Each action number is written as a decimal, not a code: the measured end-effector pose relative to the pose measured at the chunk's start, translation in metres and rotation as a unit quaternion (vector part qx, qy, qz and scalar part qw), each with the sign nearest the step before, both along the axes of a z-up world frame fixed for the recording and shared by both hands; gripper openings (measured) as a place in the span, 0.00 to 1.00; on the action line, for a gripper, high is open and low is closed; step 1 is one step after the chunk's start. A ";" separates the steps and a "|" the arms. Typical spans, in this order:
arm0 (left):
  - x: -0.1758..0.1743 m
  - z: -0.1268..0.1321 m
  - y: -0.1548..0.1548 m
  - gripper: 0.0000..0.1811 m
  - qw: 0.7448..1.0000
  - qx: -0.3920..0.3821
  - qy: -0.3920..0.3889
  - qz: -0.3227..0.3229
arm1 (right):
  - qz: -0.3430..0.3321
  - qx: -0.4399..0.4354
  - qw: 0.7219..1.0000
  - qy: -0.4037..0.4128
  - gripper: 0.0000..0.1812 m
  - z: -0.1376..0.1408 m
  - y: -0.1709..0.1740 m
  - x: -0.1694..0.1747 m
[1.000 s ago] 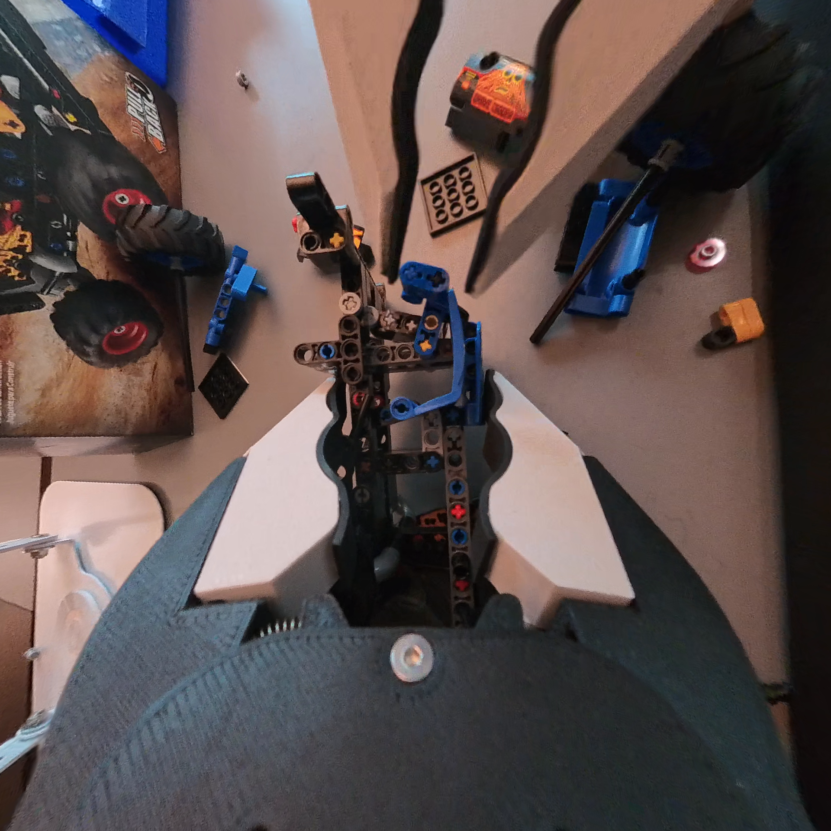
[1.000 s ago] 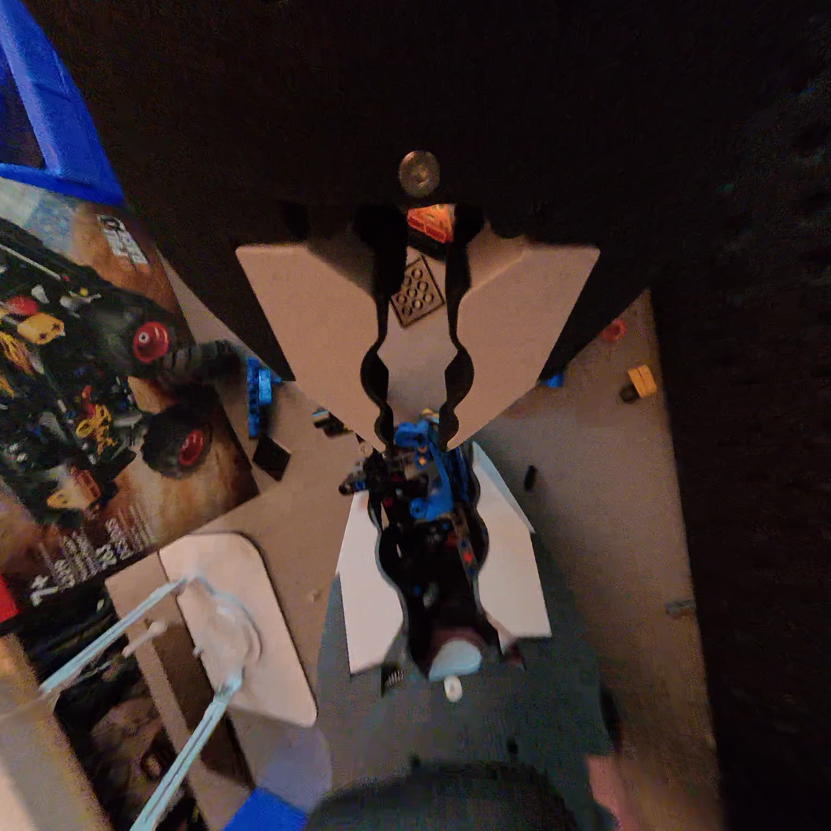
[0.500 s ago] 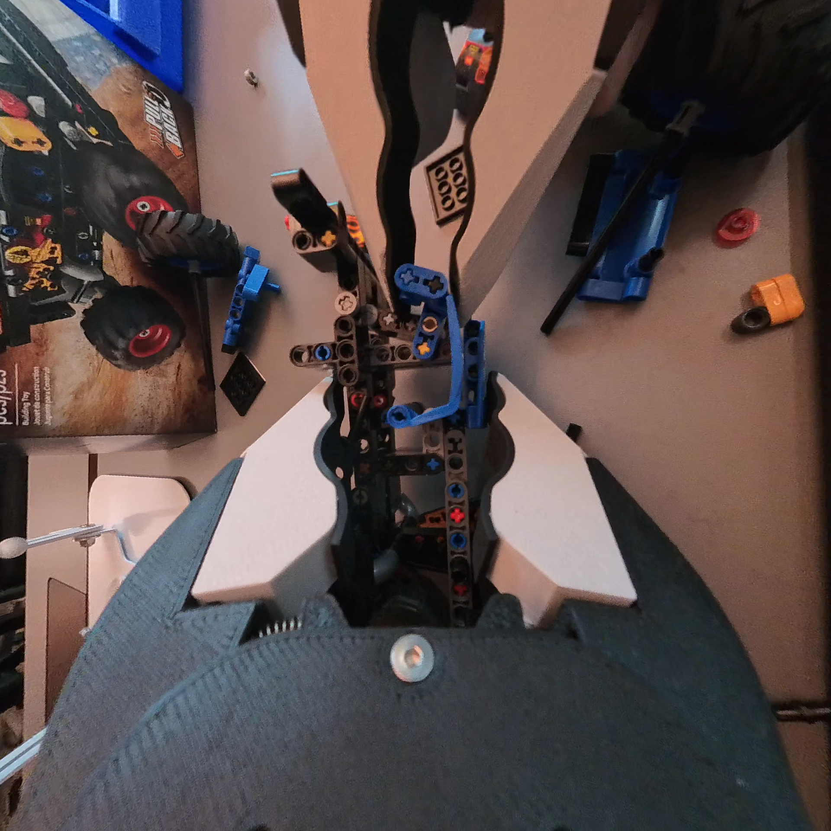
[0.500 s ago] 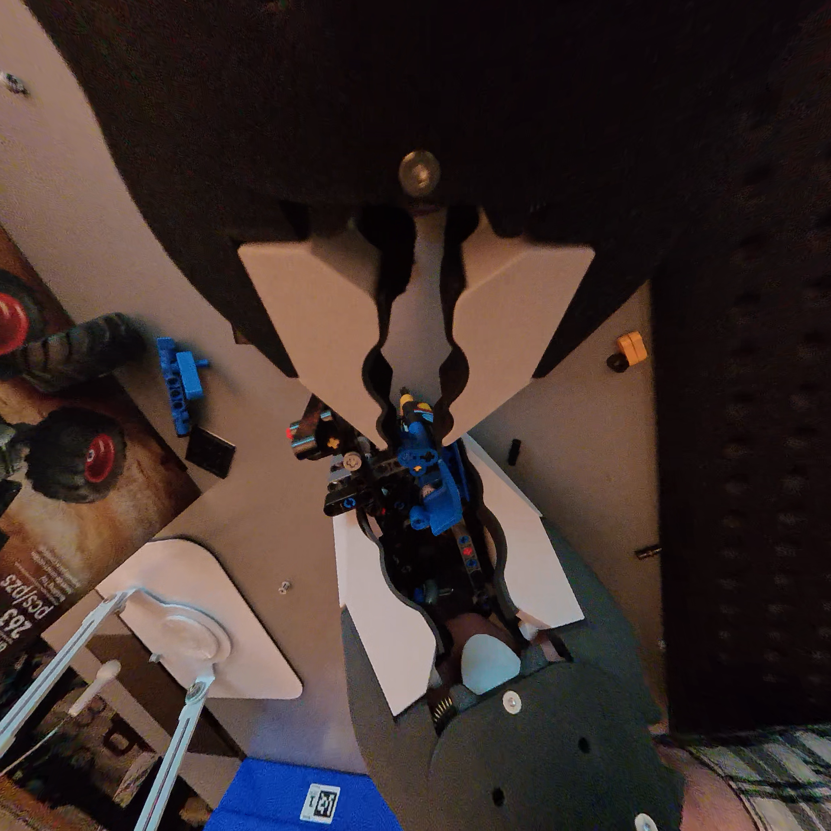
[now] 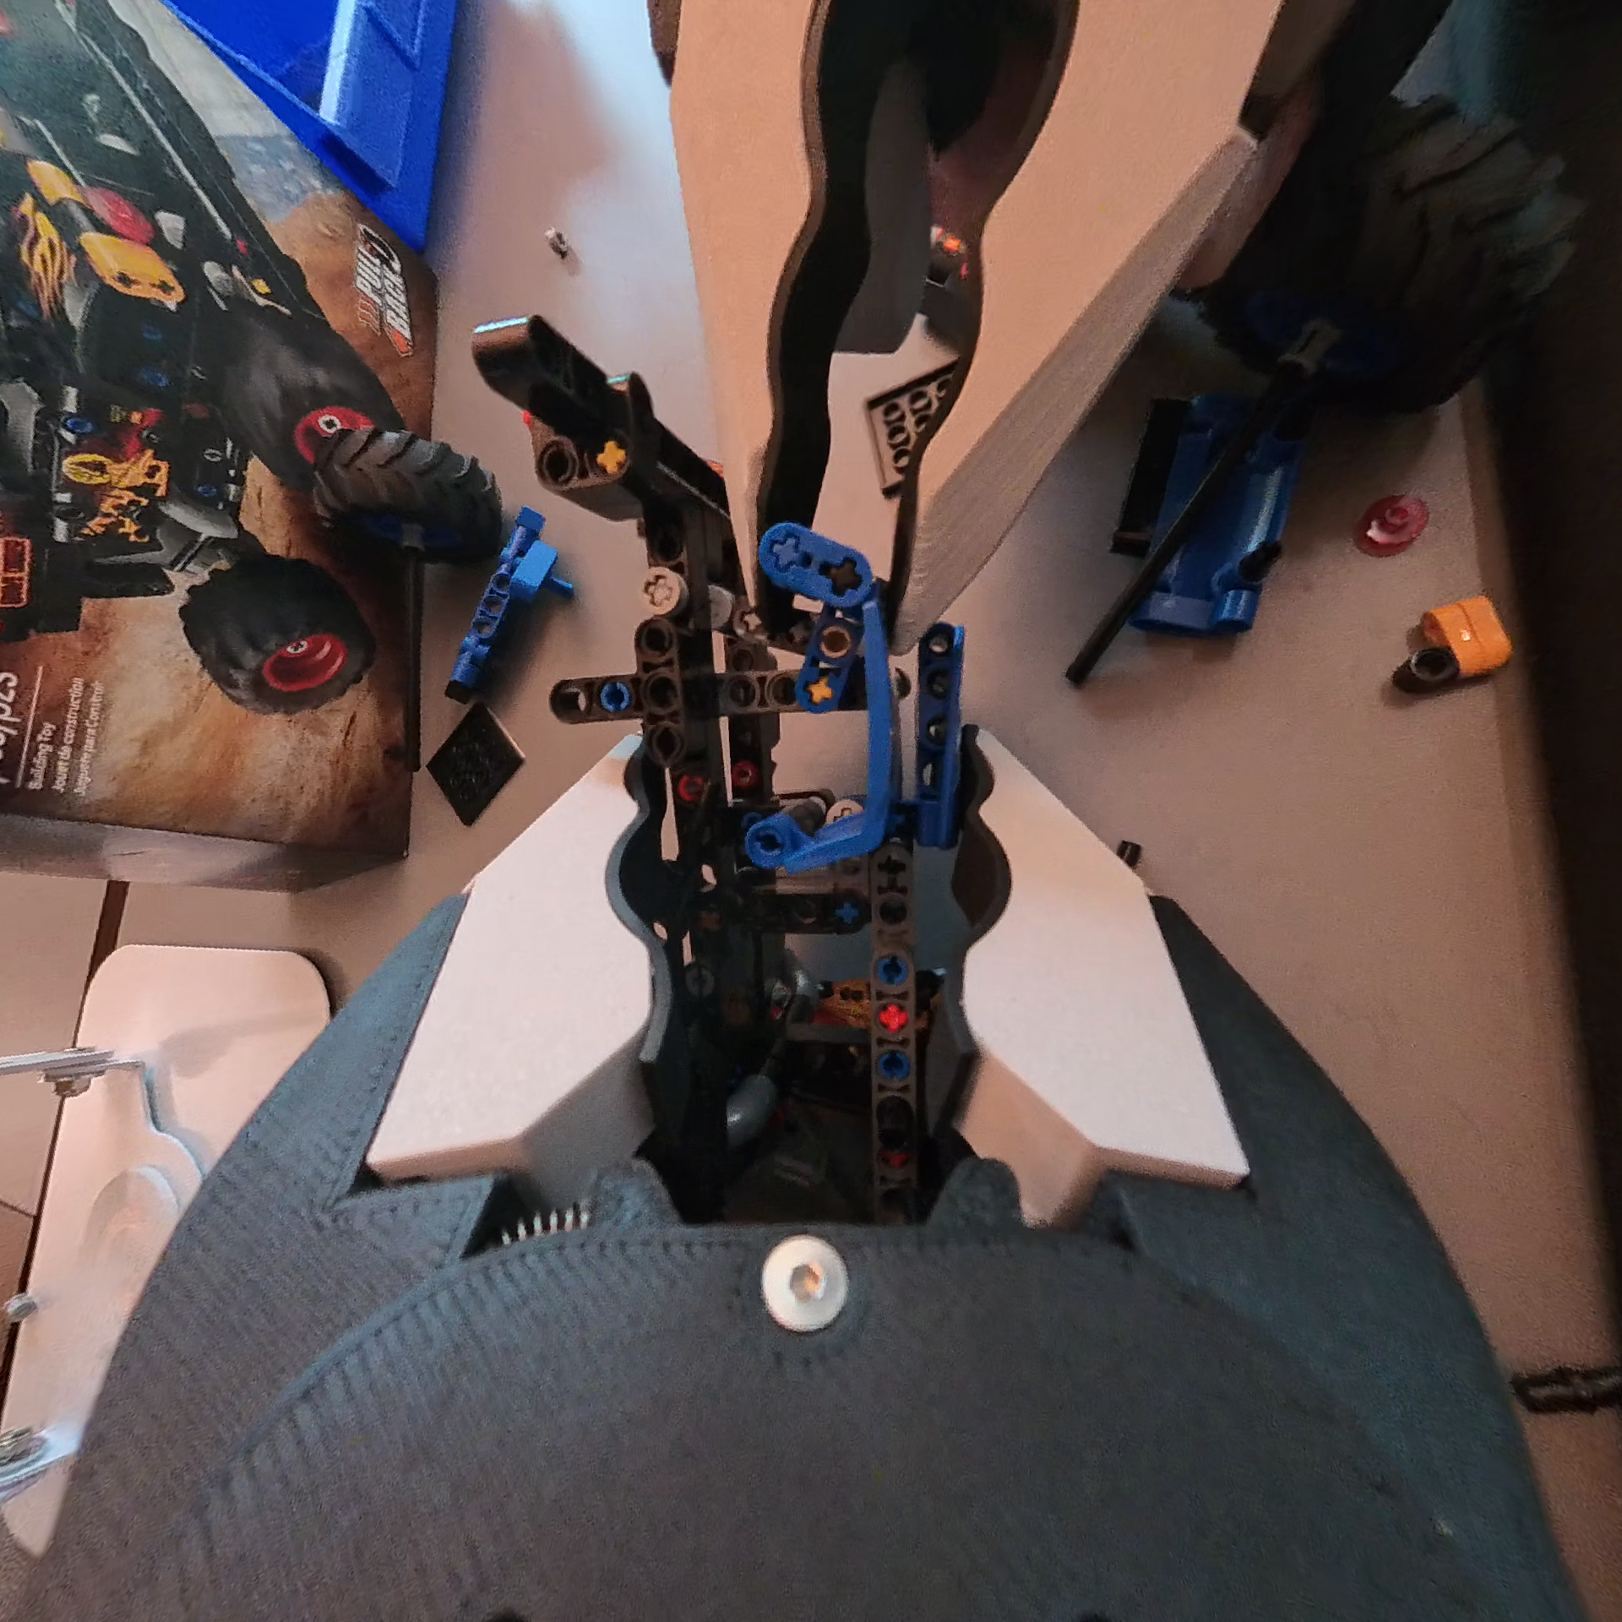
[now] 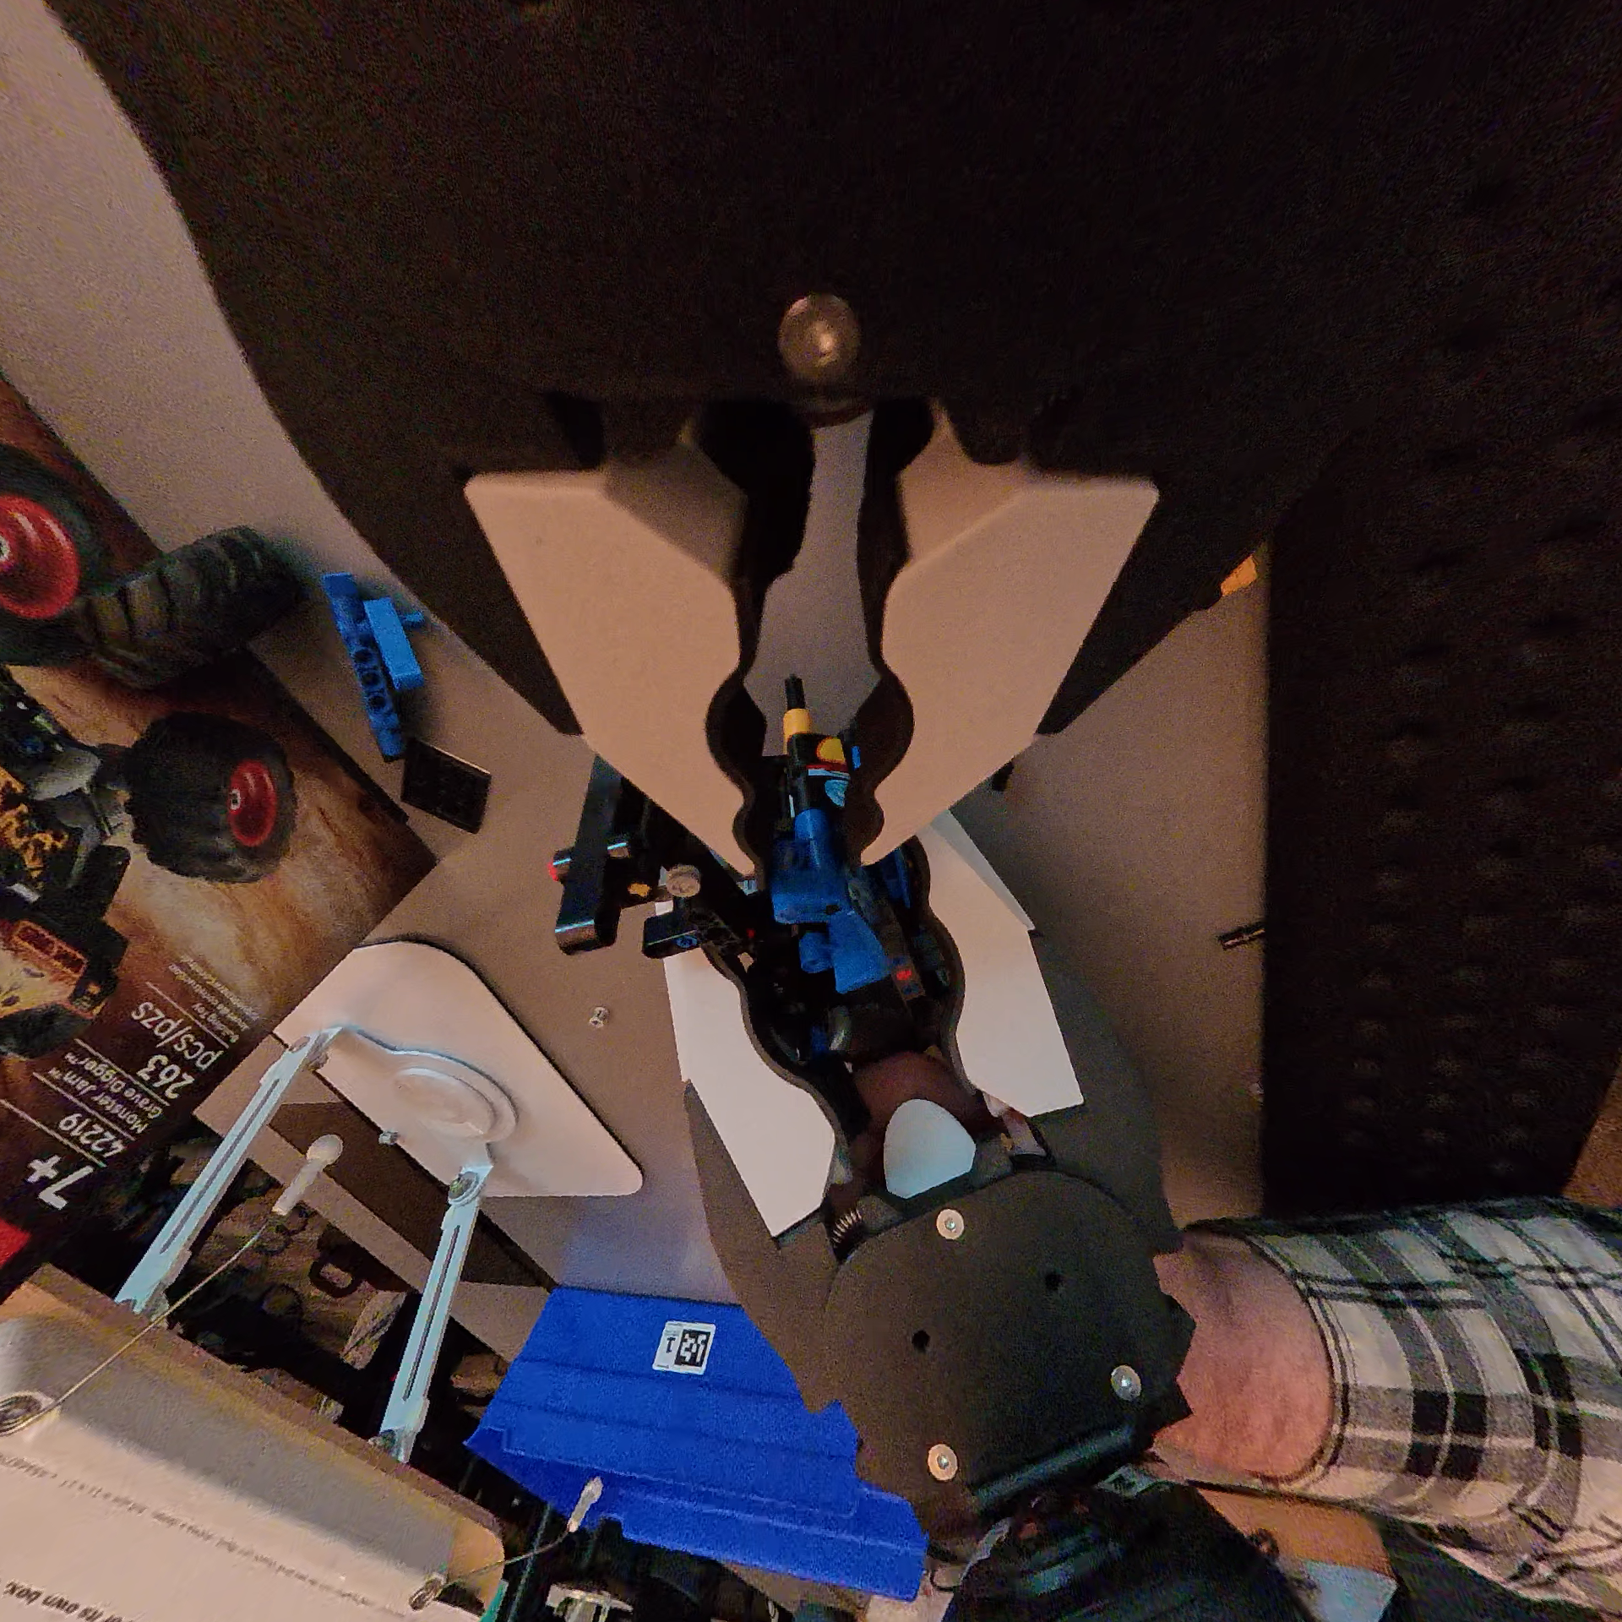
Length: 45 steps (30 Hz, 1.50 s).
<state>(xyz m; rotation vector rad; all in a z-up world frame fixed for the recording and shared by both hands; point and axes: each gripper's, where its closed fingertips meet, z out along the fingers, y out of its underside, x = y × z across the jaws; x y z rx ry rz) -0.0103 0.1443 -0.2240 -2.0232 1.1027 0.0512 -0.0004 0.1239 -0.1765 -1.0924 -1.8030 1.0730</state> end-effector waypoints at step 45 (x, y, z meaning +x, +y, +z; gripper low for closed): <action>0.001 -0.016 0.022 0.38 0.997 -0.061 0.005 0.040 | 0.008 0.025 0.998 0.048 0.00 0.031 -0.011 -0.026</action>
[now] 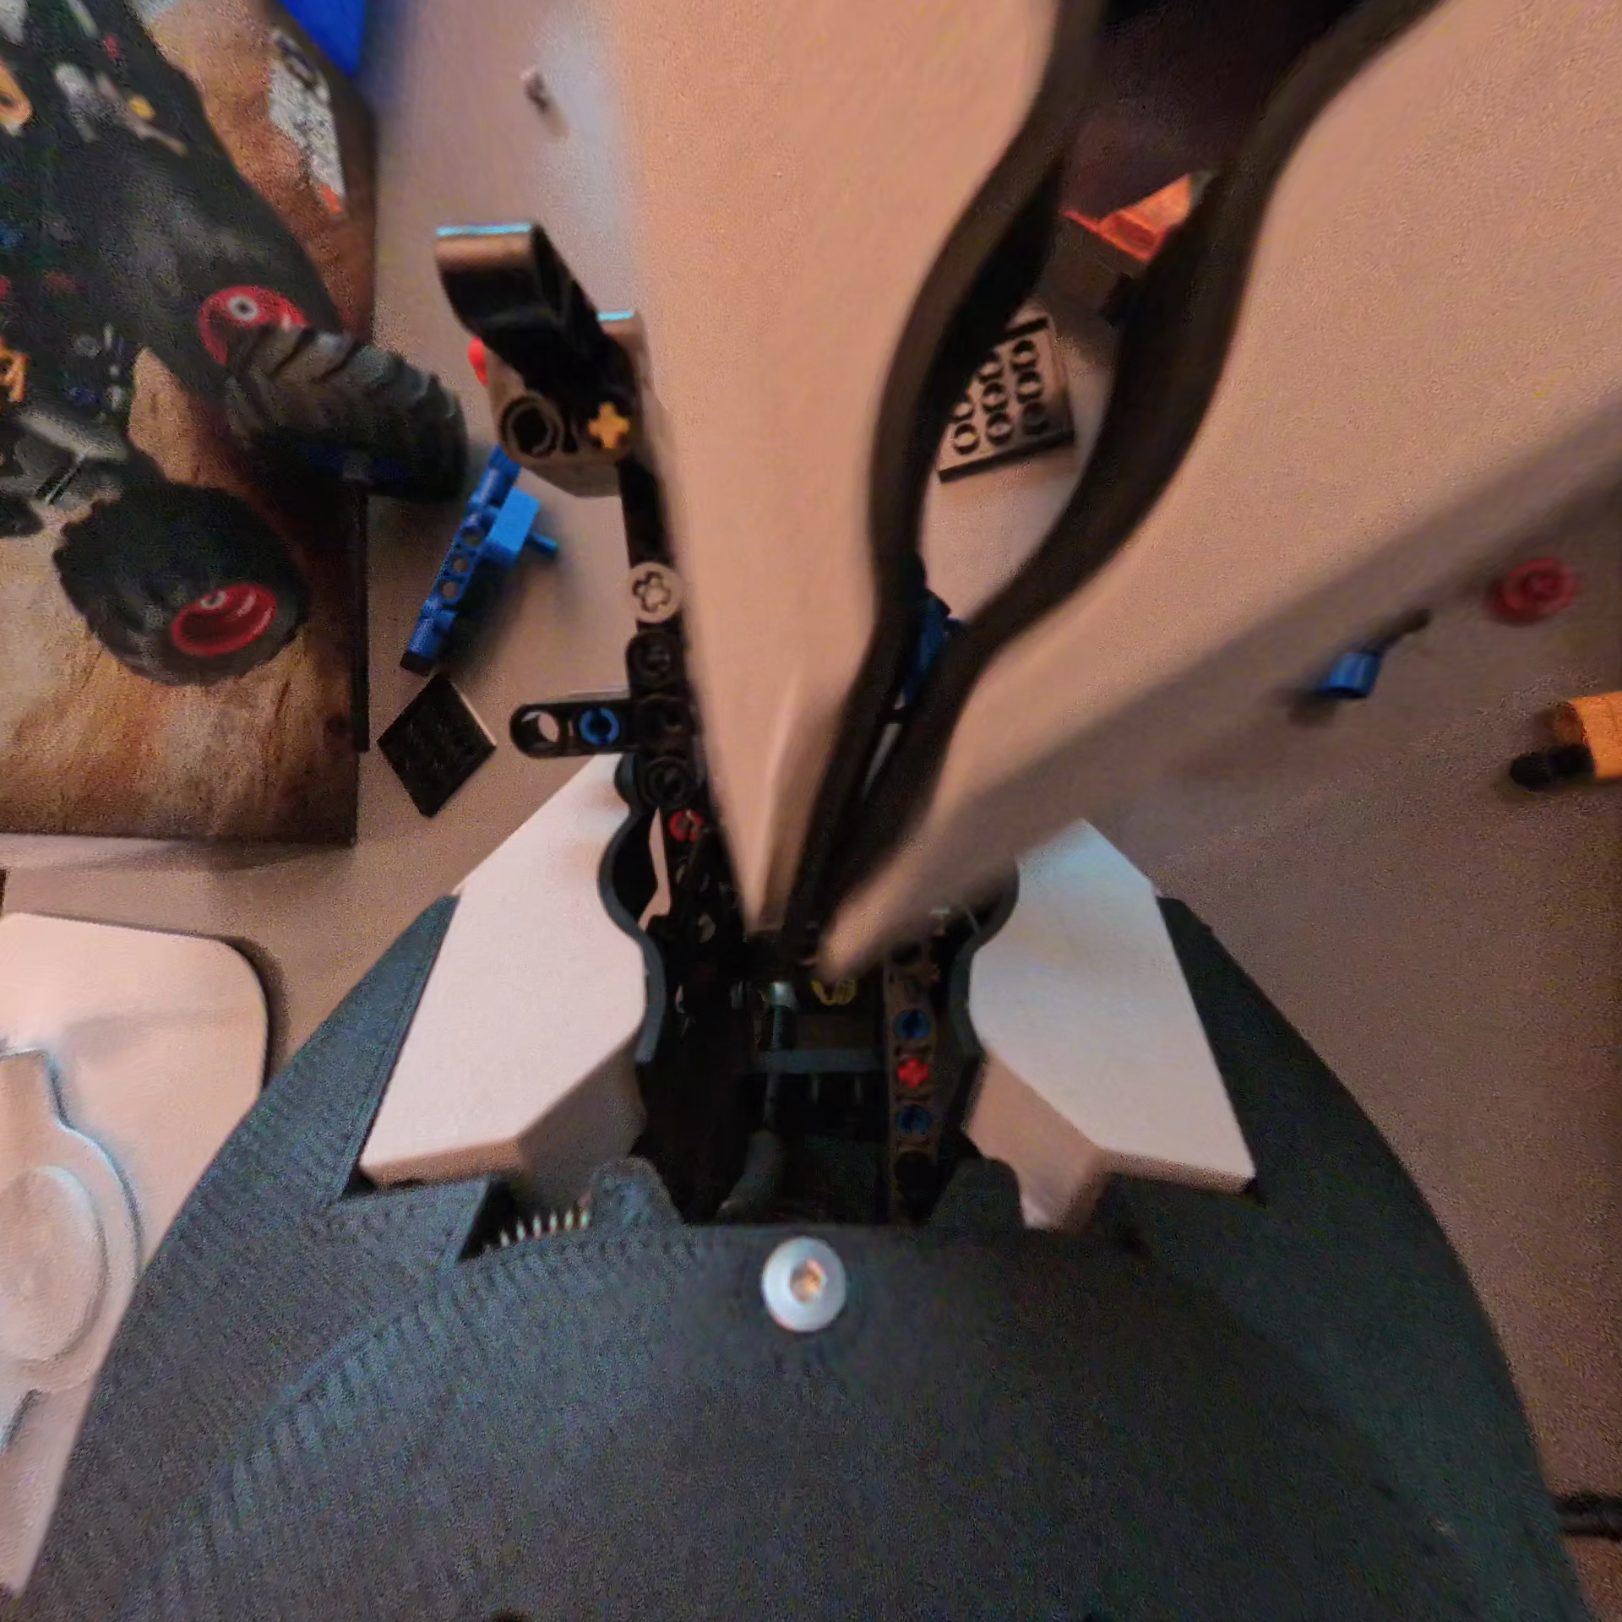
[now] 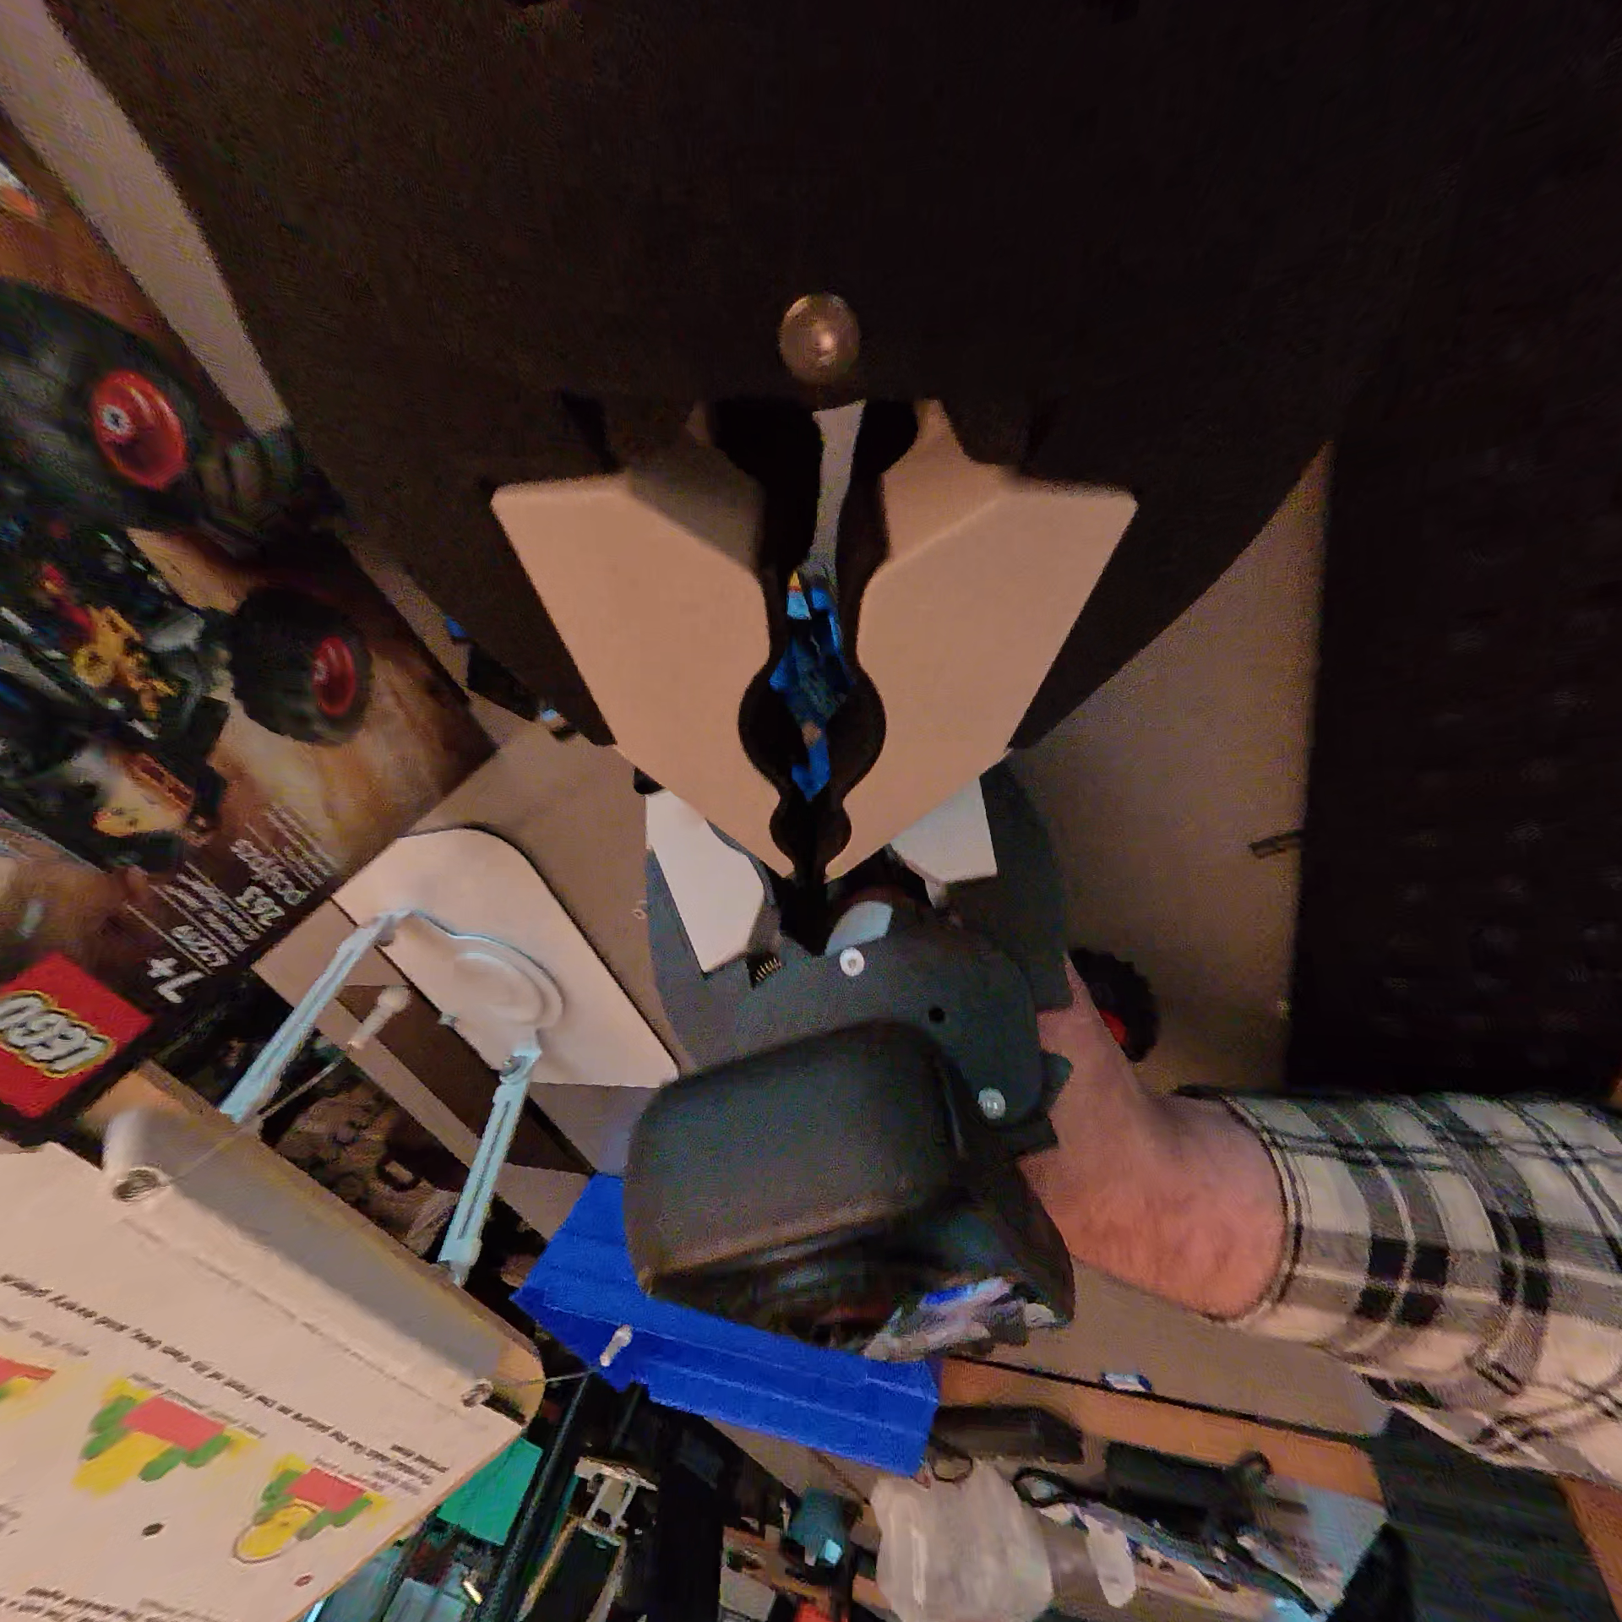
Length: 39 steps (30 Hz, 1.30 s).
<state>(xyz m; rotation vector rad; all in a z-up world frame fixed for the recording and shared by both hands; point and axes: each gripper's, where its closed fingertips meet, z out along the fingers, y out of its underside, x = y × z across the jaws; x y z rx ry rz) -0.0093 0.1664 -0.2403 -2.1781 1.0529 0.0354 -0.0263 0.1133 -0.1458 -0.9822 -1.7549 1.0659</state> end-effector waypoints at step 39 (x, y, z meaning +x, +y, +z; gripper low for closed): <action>-0.029 0.041 -0.042 0.18 0.993 0.068 0.084 -0.038 | -0.047 -0.016 0.995 -0.085 0.06 -0.048 0.038 -0.010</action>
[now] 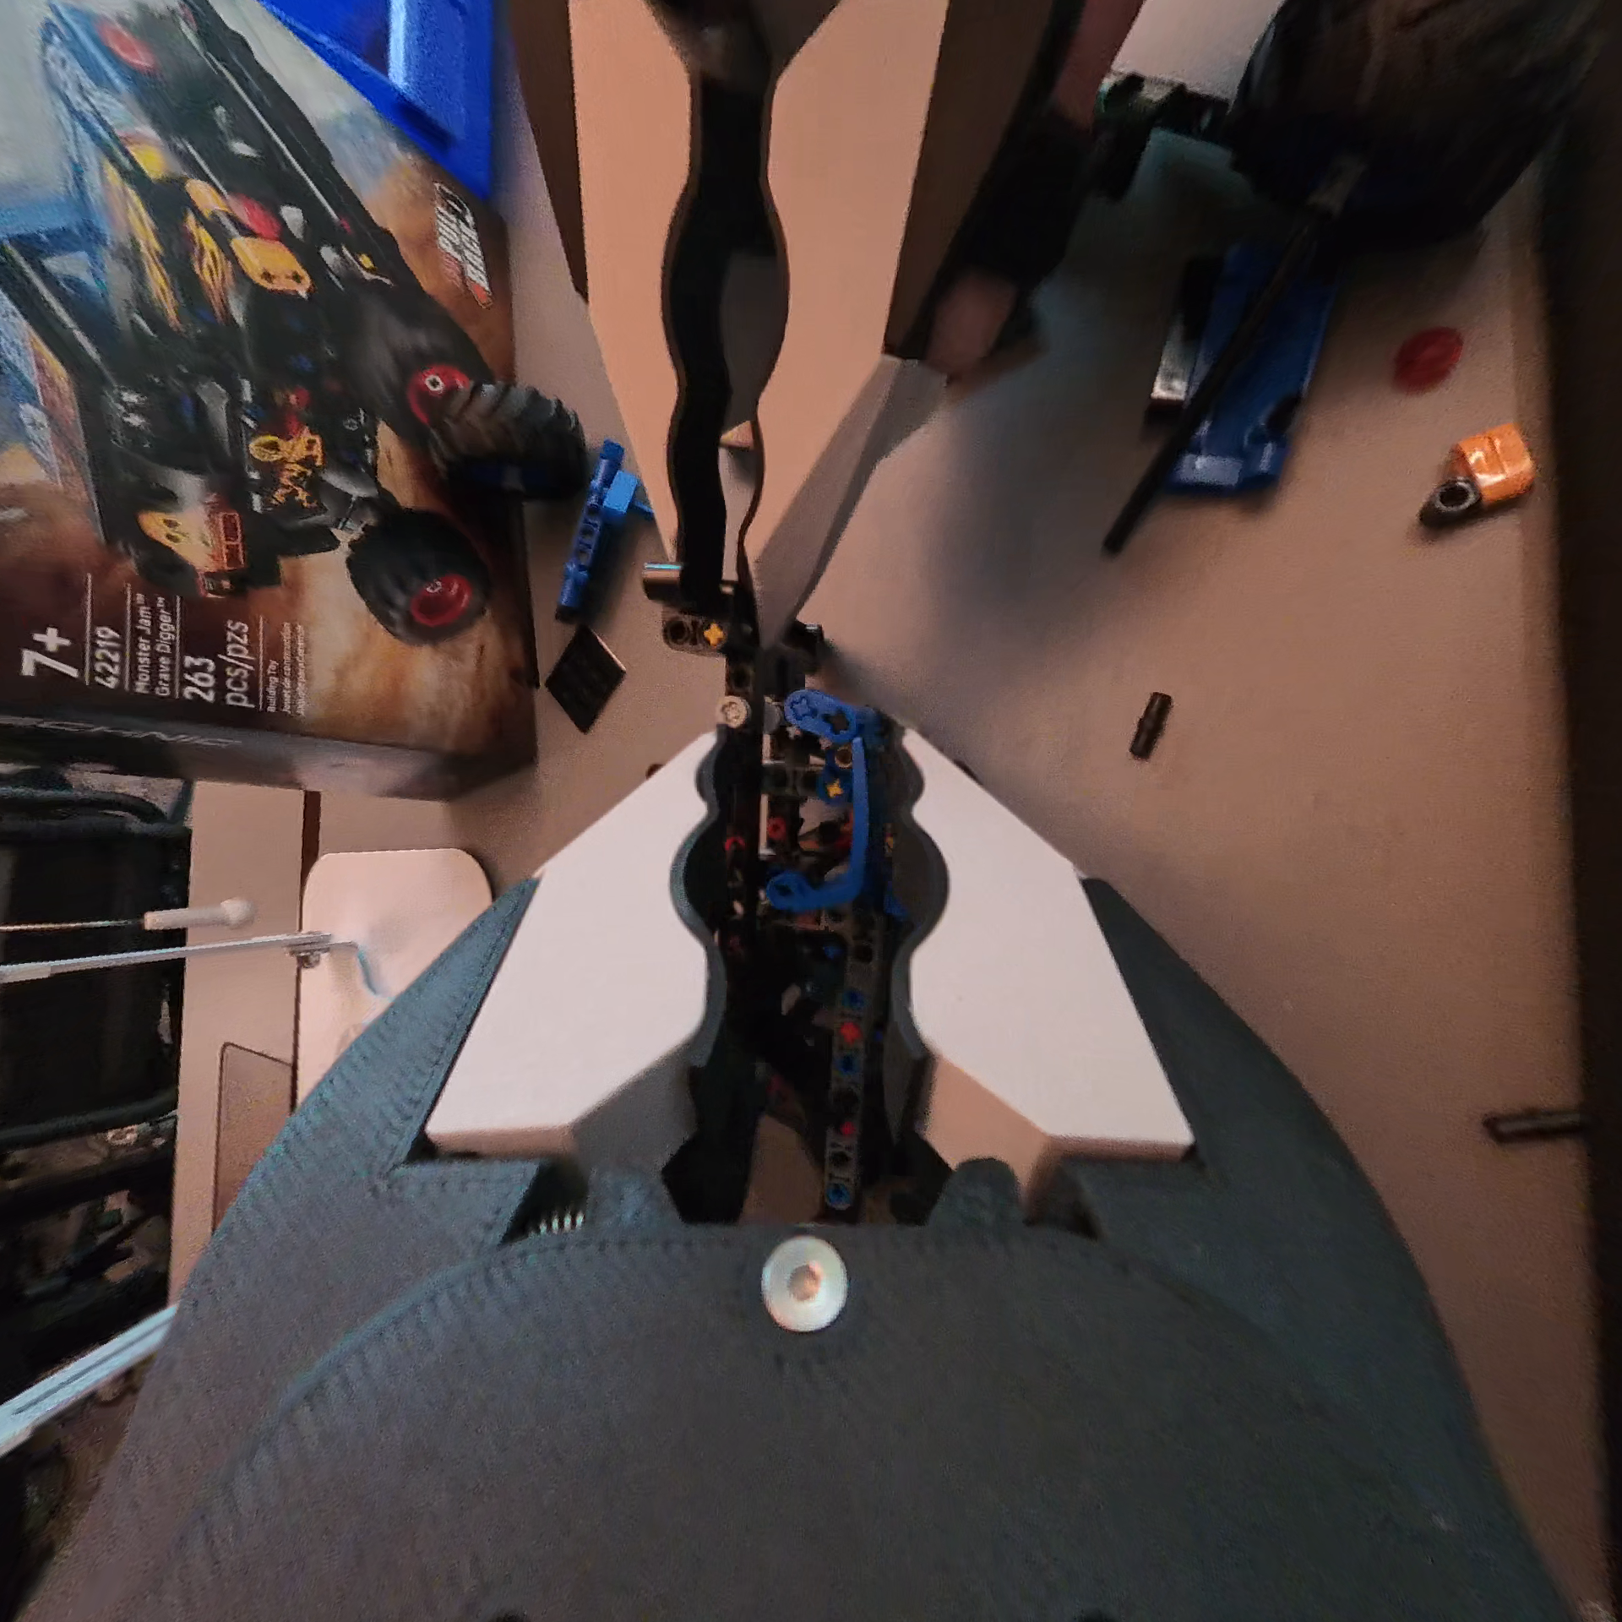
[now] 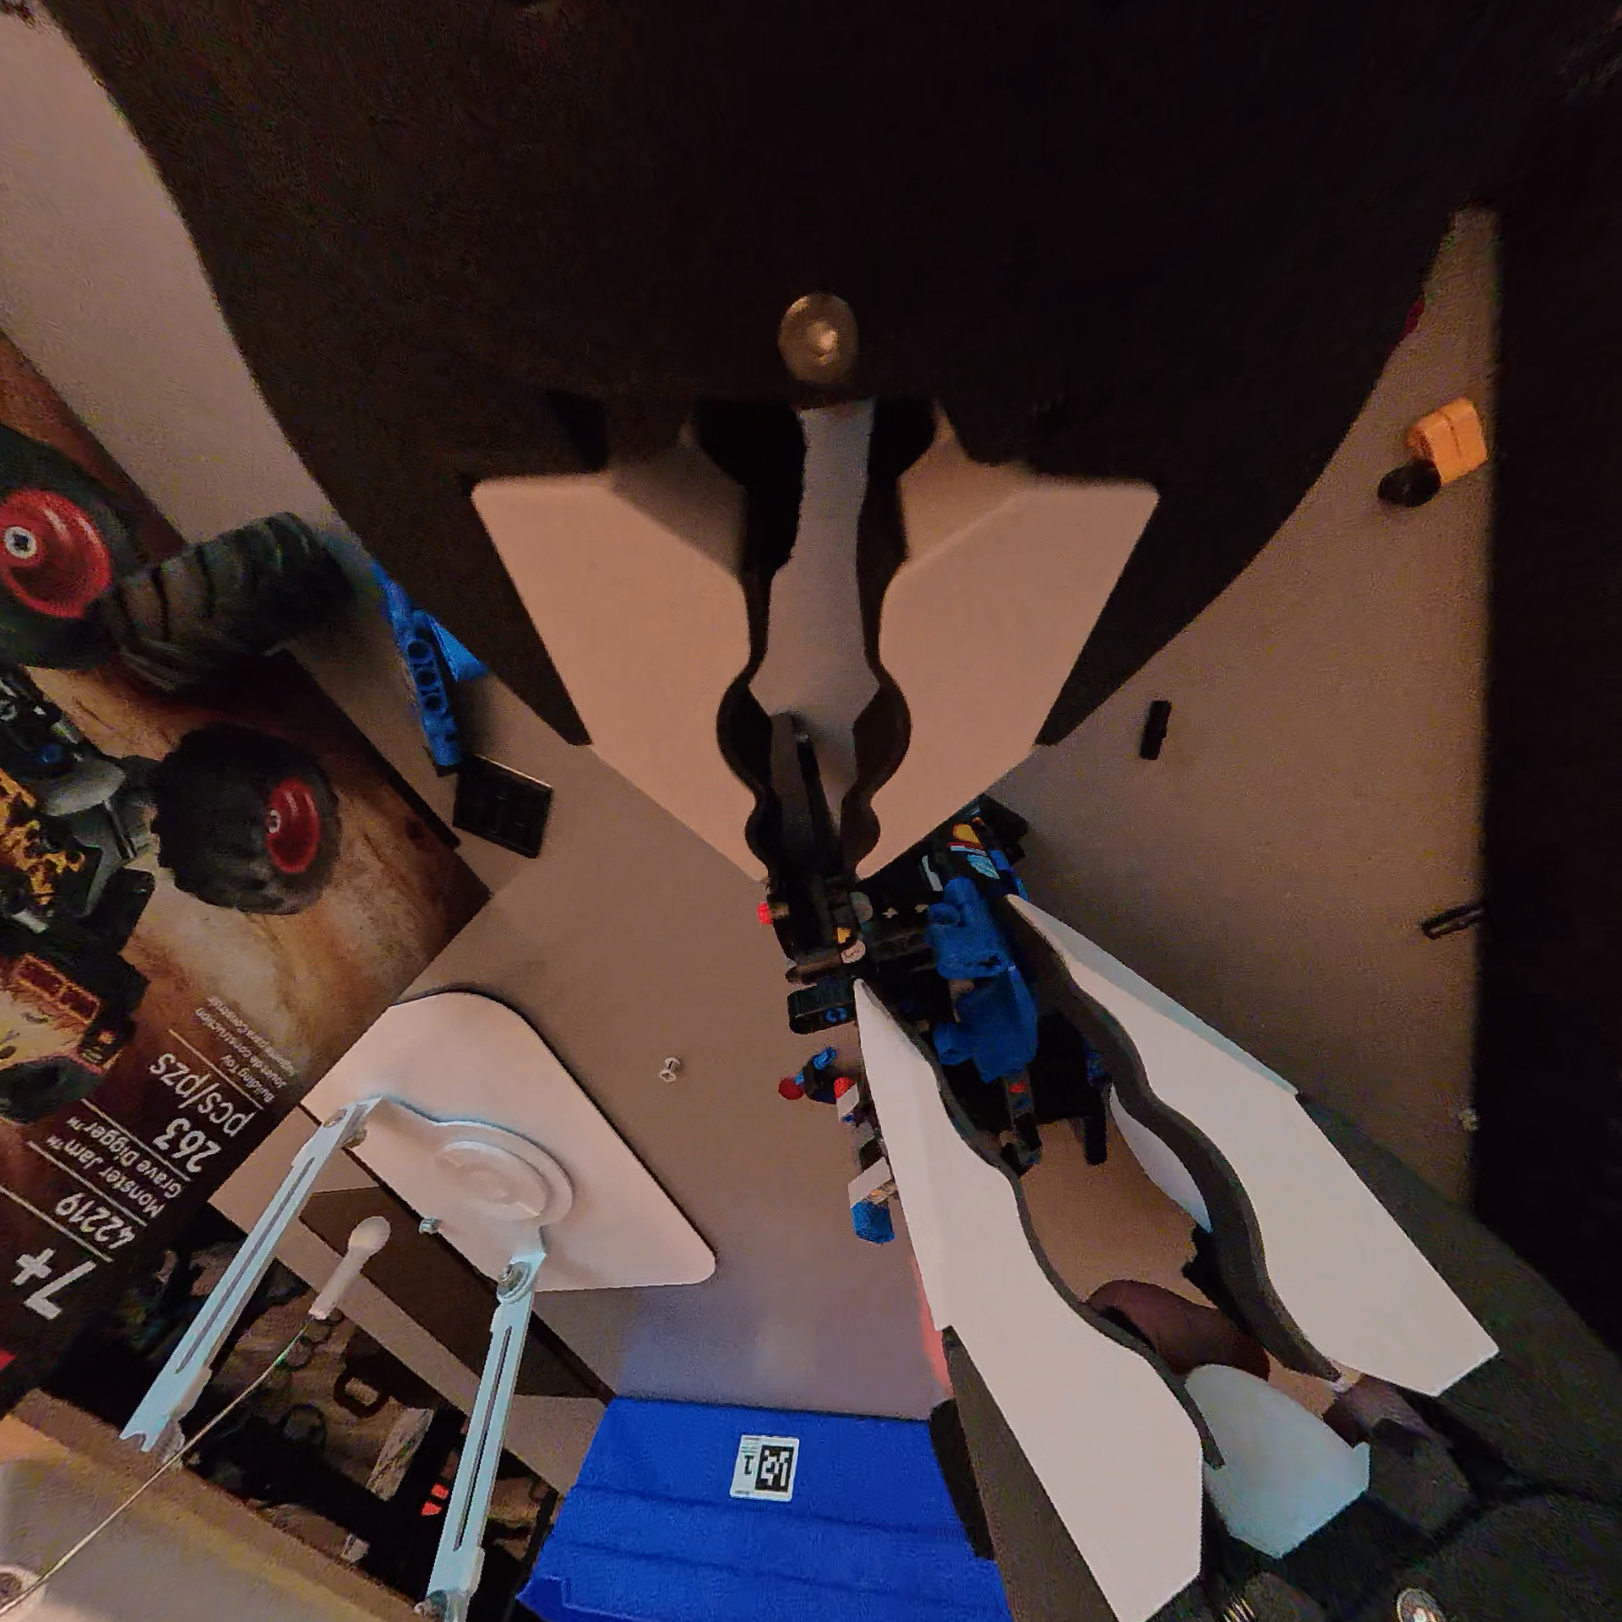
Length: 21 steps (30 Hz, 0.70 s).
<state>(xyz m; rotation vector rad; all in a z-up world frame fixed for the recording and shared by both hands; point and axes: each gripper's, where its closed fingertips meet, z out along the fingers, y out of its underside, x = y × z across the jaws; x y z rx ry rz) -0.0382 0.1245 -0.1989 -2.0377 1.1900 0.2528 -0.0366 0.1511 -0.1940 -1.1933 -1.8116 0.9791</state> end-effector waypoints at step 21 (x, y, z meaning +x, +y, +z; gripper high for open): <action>0.013 0.009 0.000 0.04 0.974 0.002 -0.221 0.039 | -0.036 0.025 0.999 -0.002 0.08 -0.001 0.008 0.000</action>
